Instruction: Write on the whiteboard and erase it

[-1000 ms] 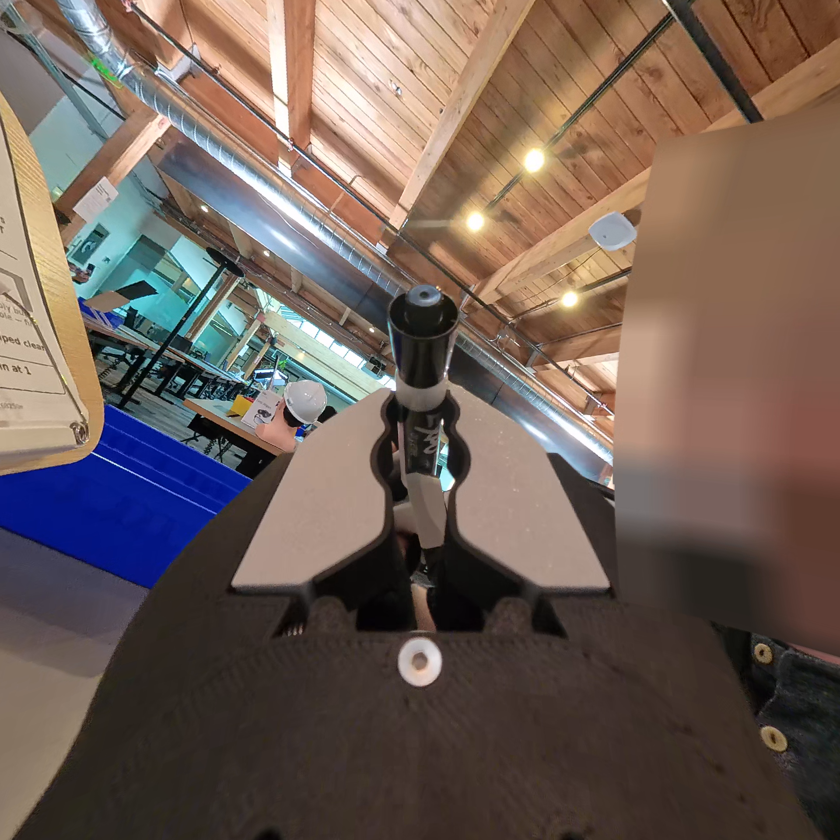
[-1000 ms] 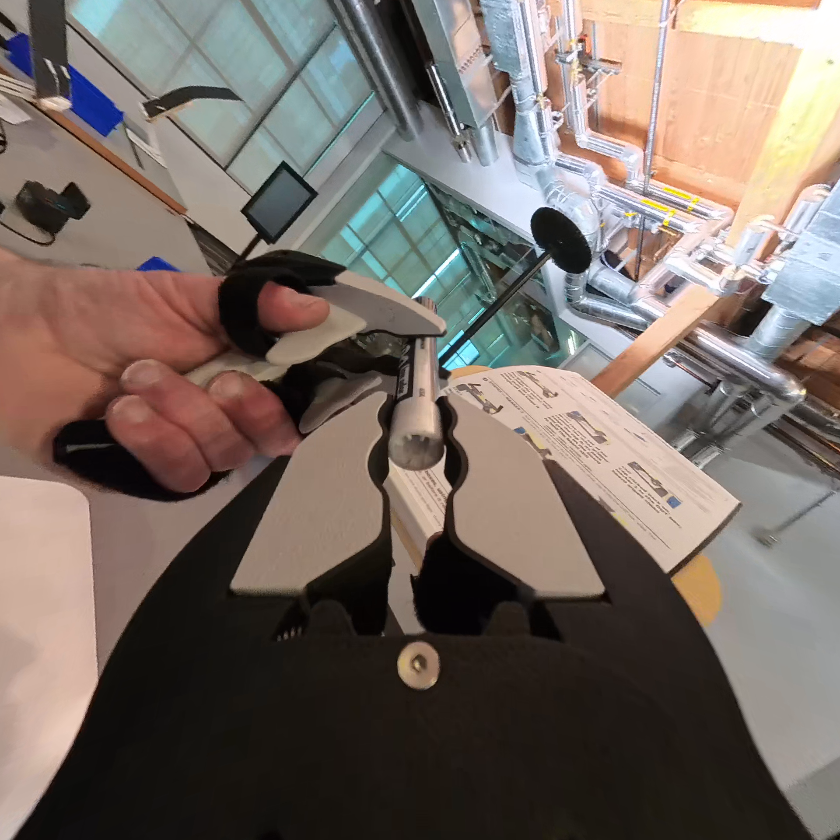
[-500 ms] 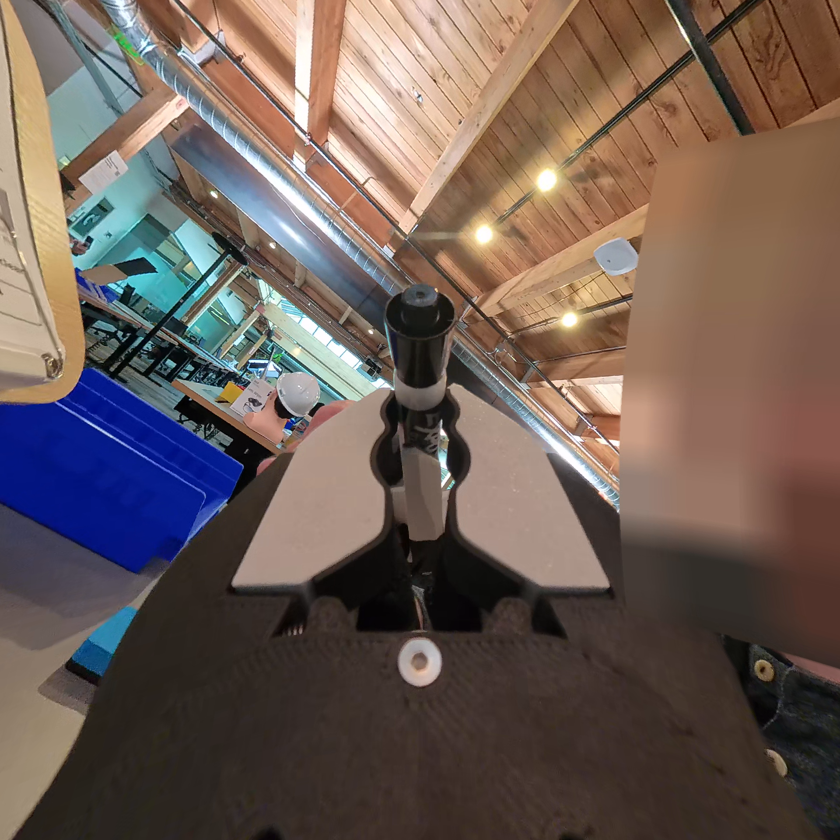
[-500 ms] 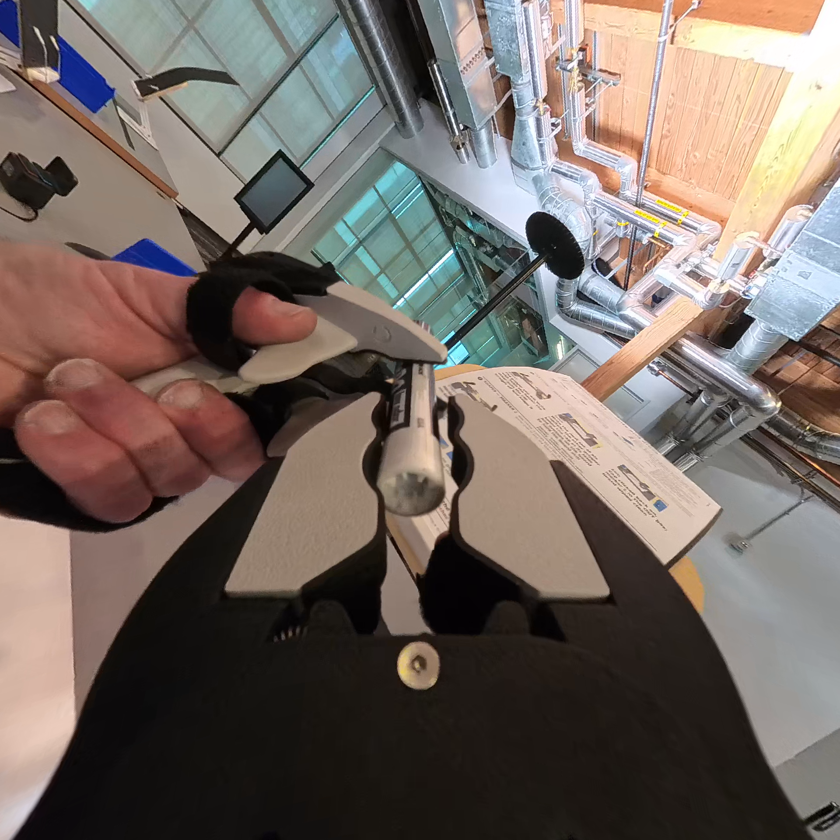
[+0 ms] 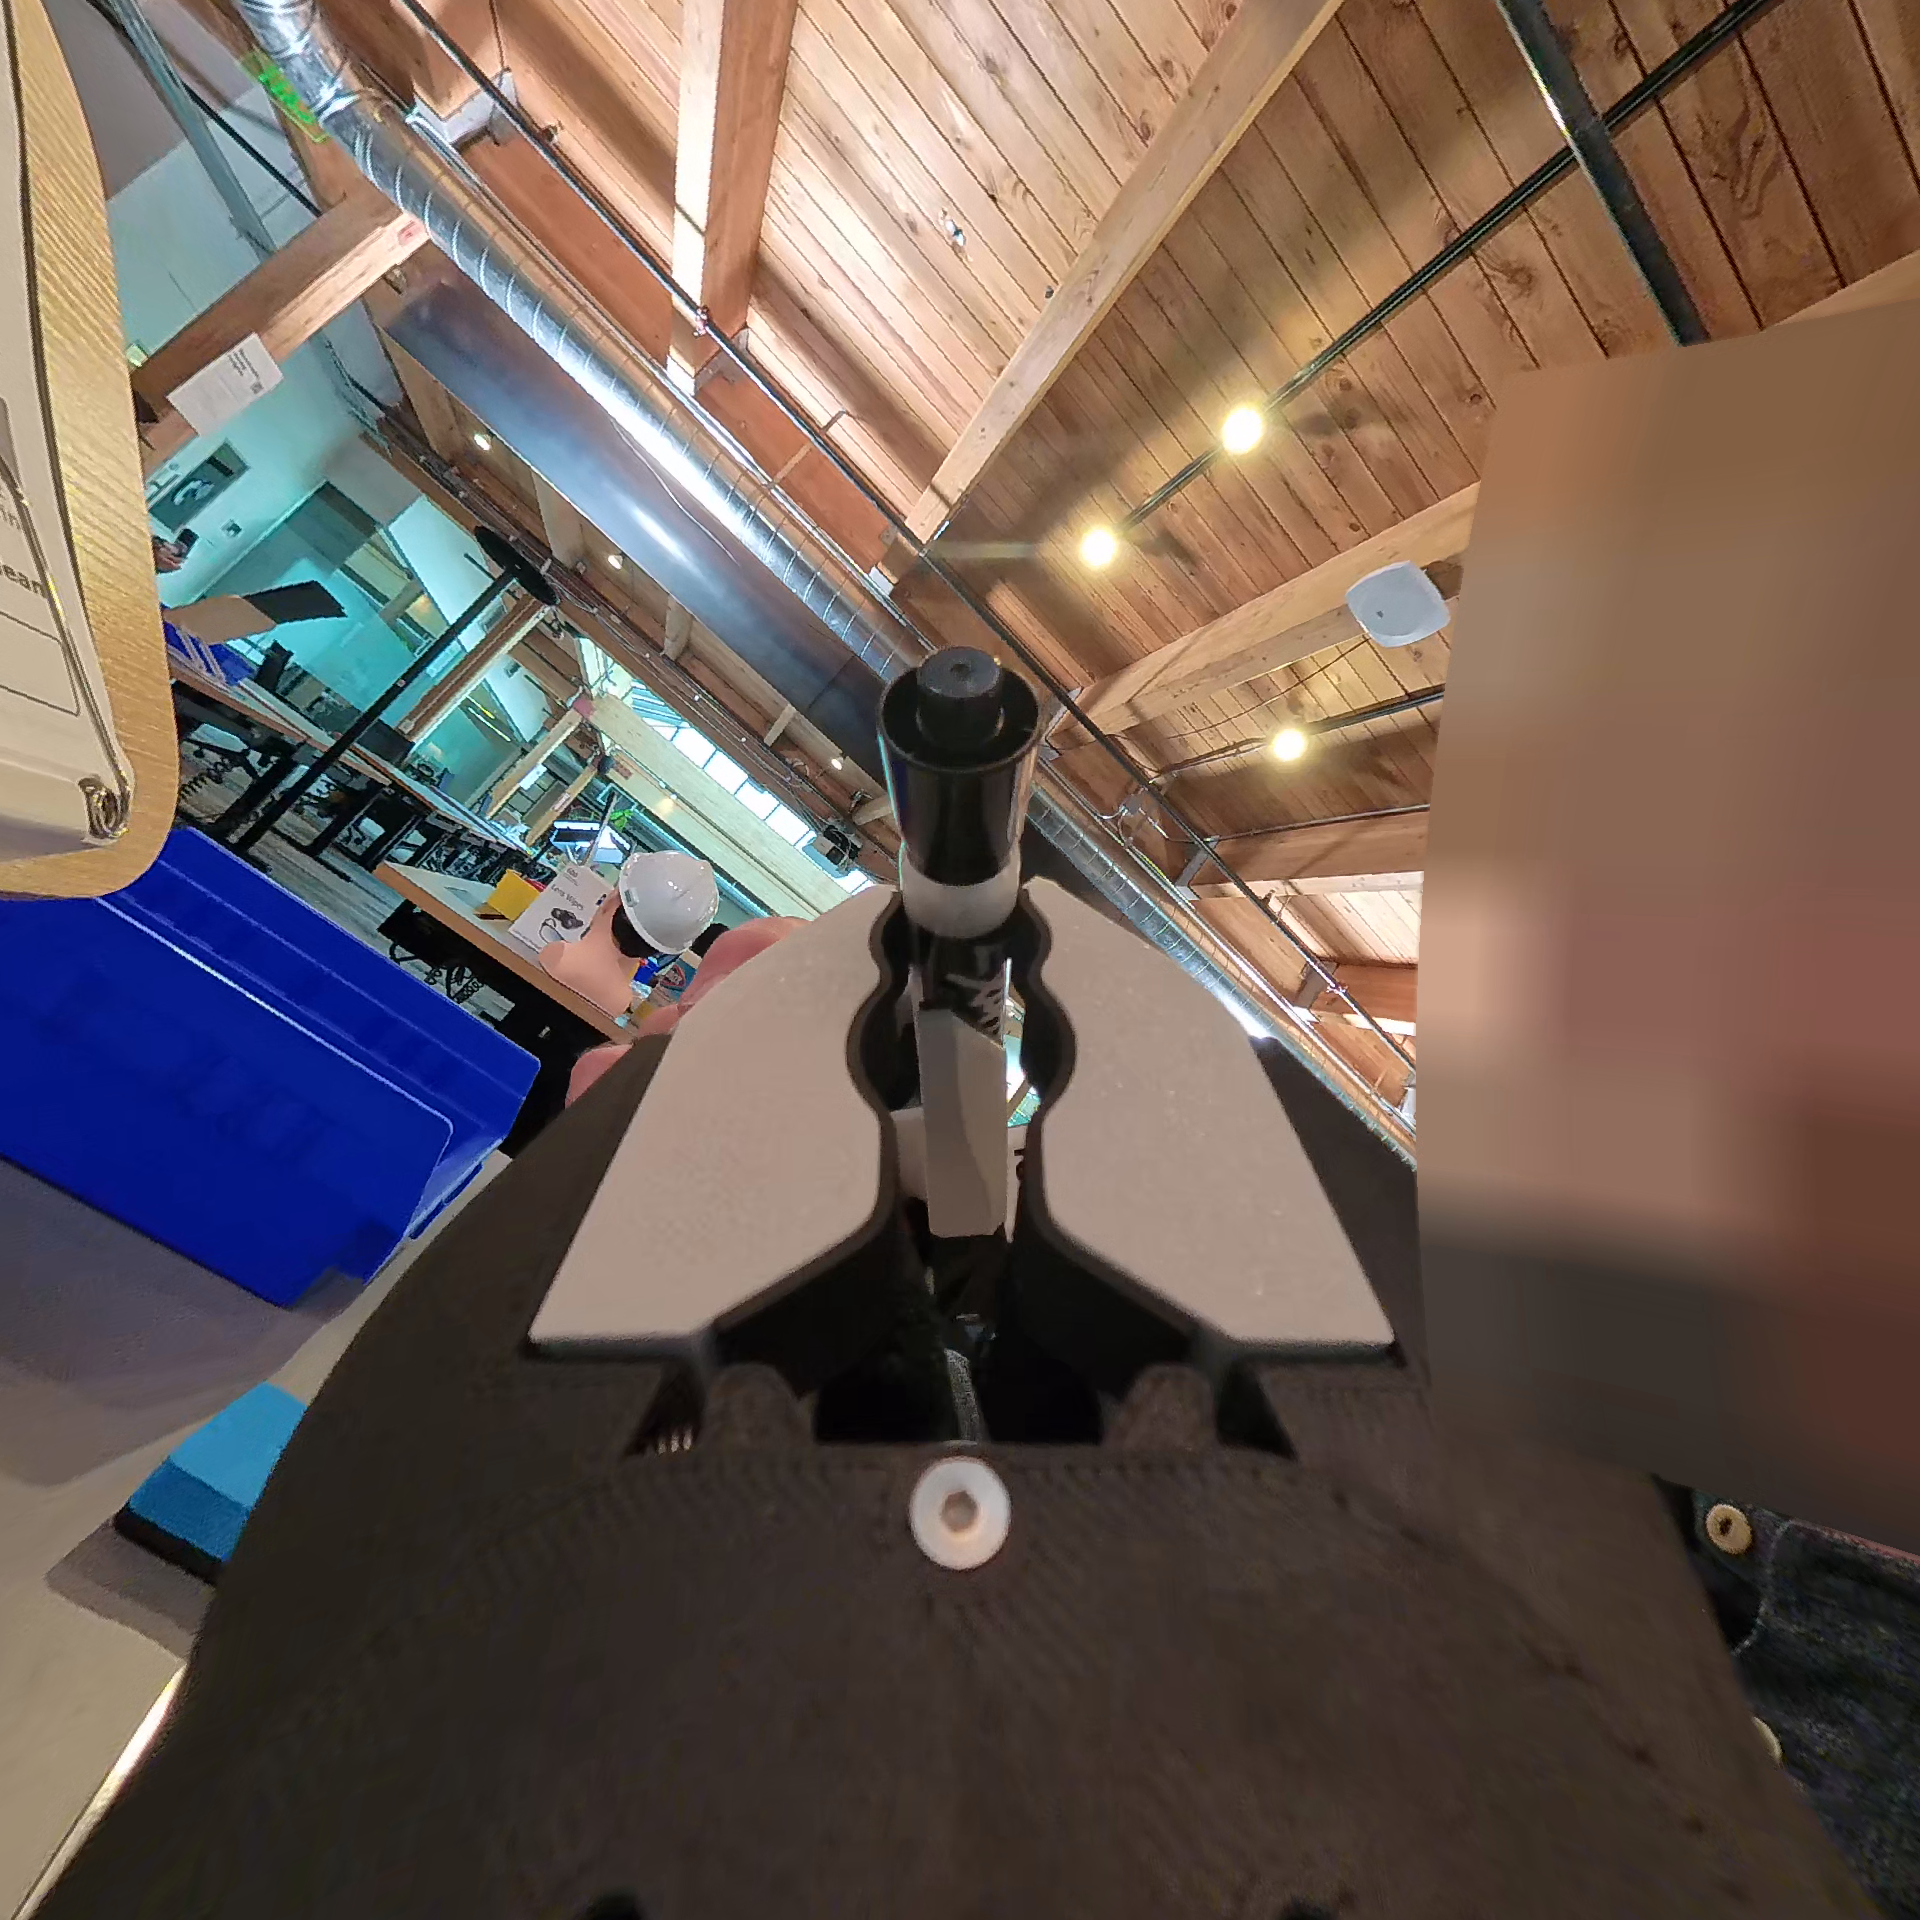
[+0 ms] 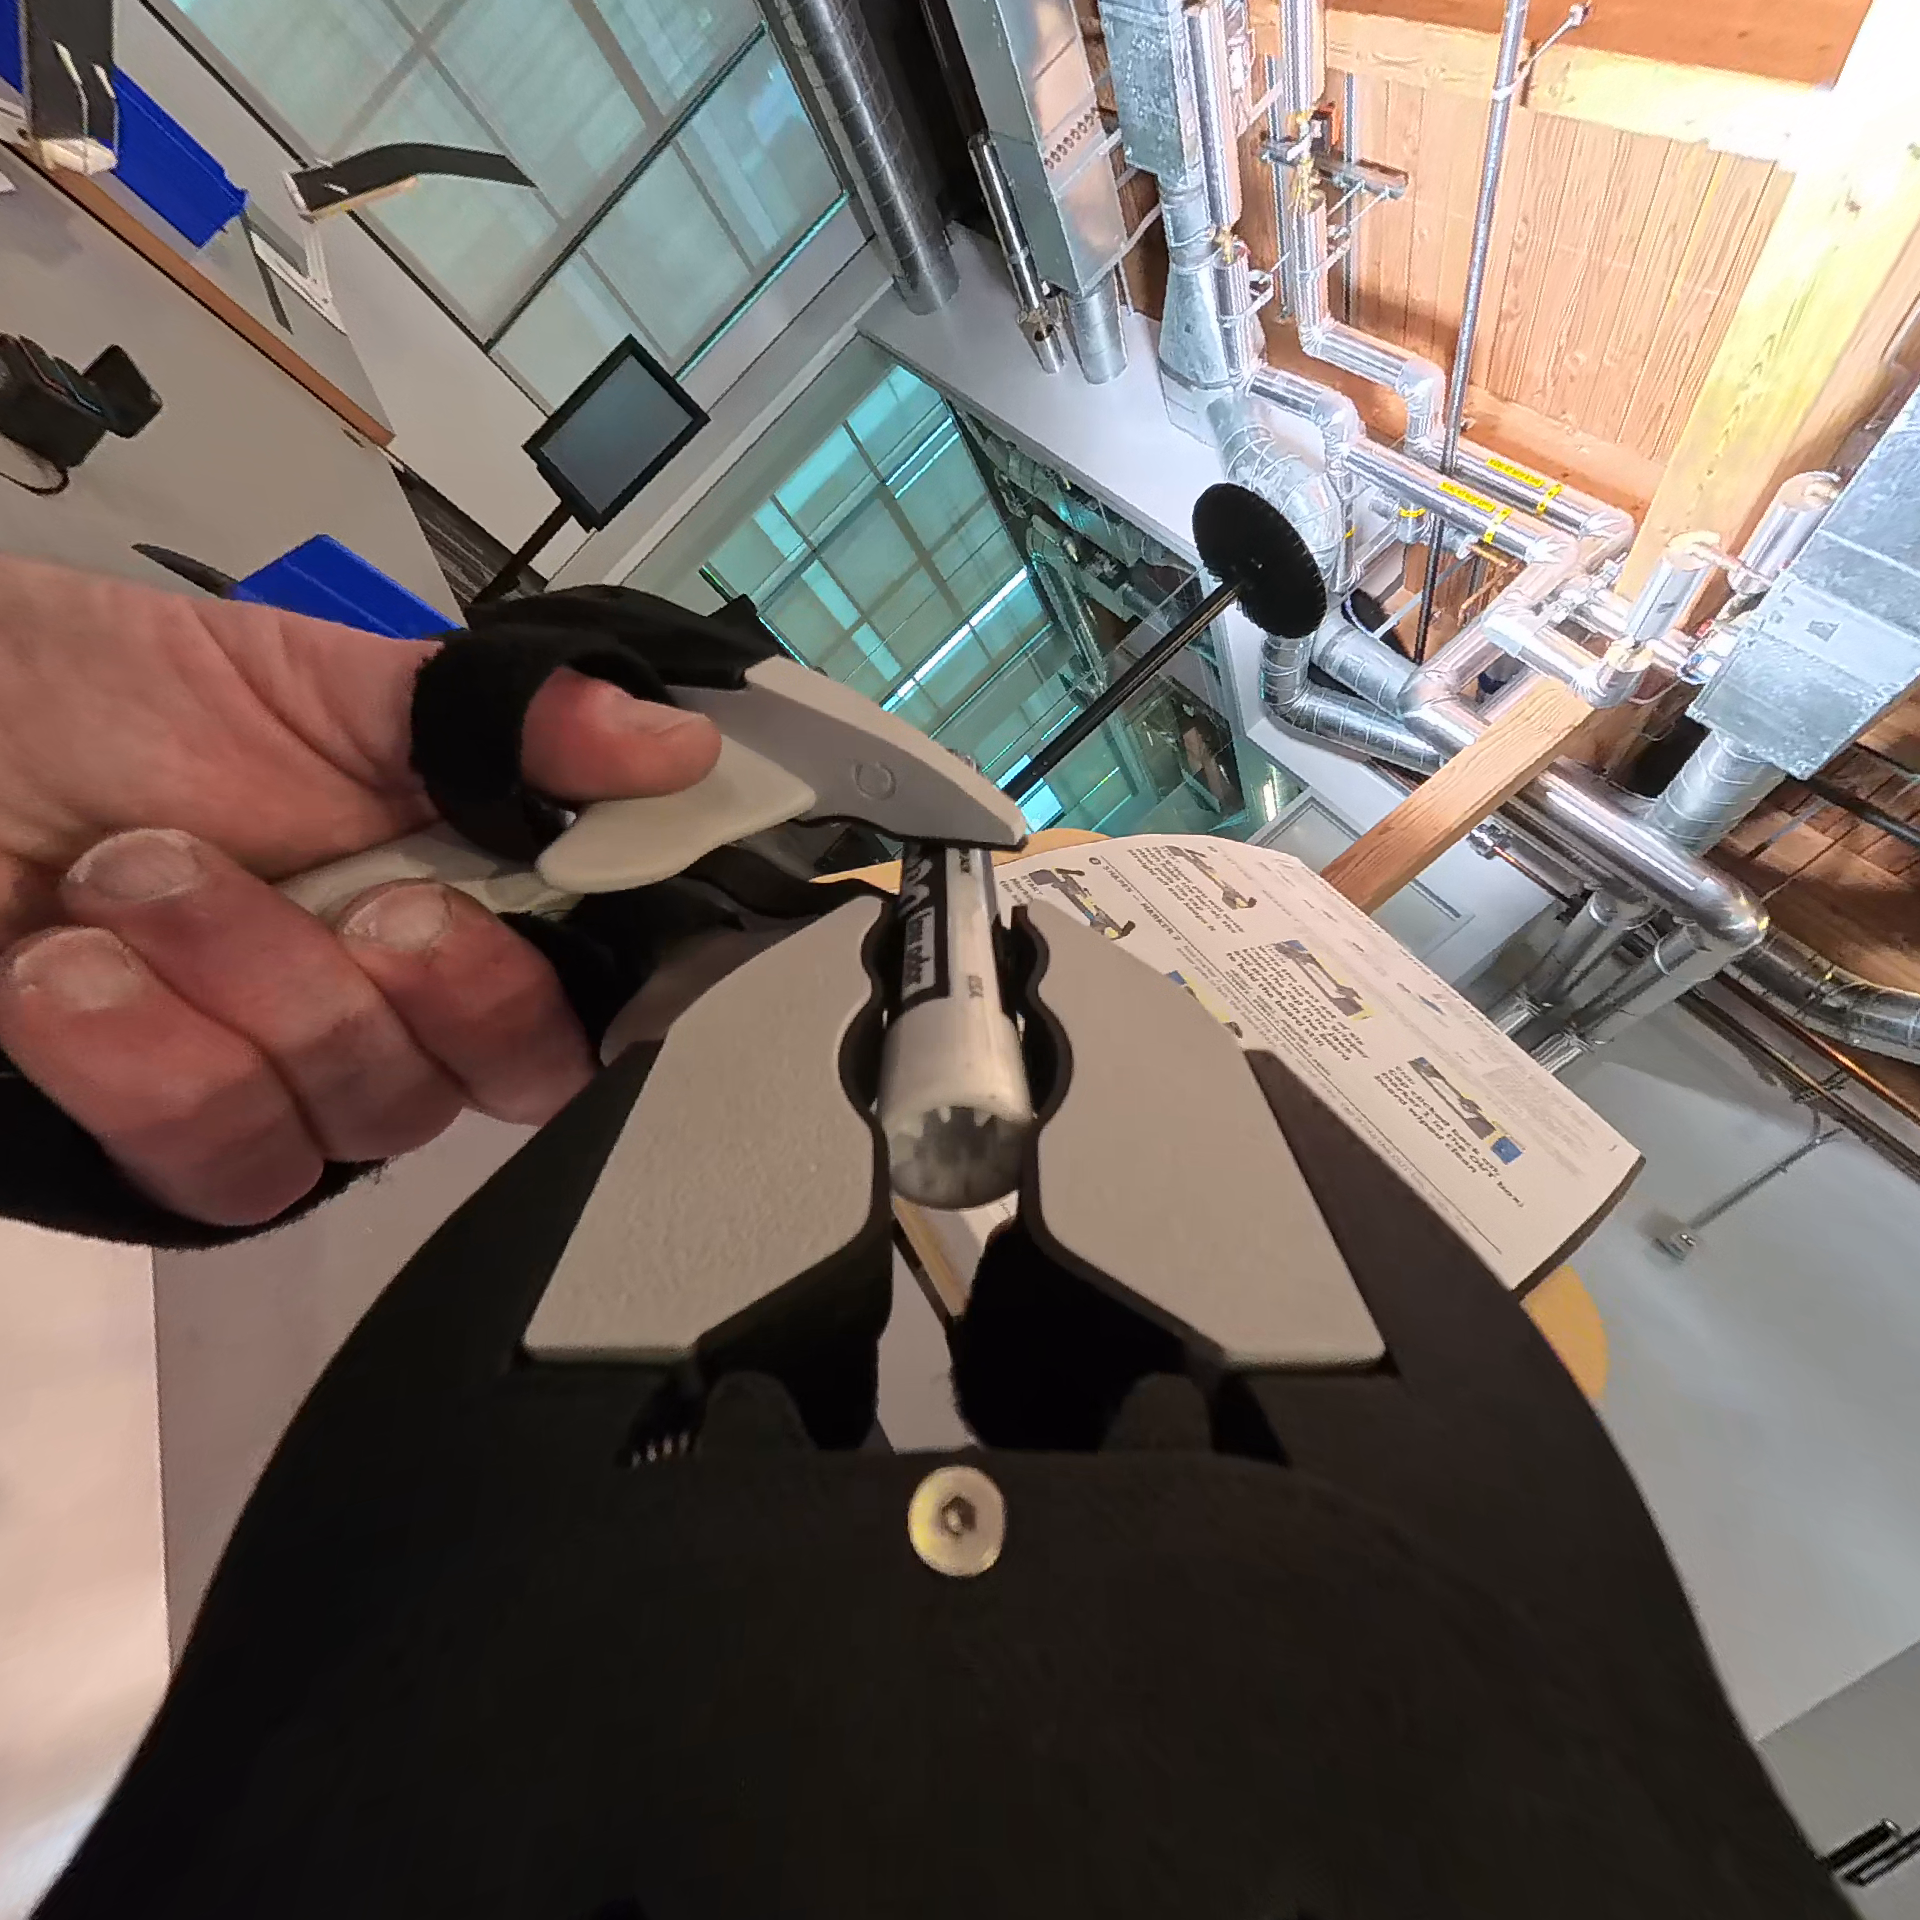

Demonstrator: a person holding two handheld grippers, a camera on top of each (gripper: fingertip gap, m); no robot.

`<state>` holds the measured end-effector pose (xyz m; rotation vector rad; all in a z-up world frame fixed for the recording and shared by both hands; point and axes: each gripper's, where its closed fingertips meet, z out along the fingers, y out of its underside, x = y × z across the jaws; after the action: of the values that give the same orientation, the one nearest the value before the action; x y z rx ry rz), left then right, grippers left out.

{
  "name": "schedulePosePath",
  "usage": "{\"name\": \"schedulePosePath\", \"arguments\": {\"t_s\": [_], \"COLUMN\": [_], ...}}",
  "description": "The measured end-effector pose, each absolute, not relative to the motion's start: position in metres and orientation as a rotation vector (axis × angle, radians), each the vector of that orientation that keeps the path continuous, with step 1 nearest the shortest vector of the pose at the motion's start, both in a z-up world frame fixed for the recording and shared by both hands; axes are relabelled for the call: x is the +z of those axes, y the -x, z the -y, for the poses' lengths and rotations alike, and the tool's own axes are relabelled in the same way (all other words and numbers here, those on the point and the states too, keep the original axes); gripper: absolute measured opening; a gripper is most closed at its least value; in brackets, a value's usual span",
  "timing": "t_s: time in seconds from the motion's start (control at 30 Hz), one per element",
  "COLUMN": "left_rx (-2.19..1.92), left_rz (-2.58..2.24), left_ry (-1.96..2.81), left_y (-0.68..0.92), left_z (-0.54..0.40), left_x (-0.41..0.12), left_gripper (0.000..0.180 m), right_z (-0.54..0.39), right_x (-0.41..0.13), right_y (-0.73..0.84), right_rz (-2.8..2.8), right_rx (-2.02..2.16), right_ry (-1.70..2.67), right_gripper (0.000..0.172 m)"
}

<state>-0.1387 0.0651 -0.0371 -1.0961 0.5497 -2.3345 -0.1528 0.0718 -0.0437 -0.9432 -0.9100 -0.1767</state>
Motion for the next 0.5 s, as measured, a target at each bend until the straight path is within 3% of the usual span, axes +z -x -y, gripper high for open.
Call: {"name": "schedulePosePath", "arguments": {"t_s": [0.5], "left_rx": [-2.334], "left_rz": [-0.579], "left_ry": [1.063], "left_y": [0.1425], "left_z": [-0.0651], "left_x": [-0.0327], "left_gripper": [0.019], "right_z": [-0.0664], "right_x": [-0.0439], "right_y": [0.1534], "right_rz": [0.945], "right_rx": [-0.081], "right_ry": [0.951], "right_gripper": [0.02]}}
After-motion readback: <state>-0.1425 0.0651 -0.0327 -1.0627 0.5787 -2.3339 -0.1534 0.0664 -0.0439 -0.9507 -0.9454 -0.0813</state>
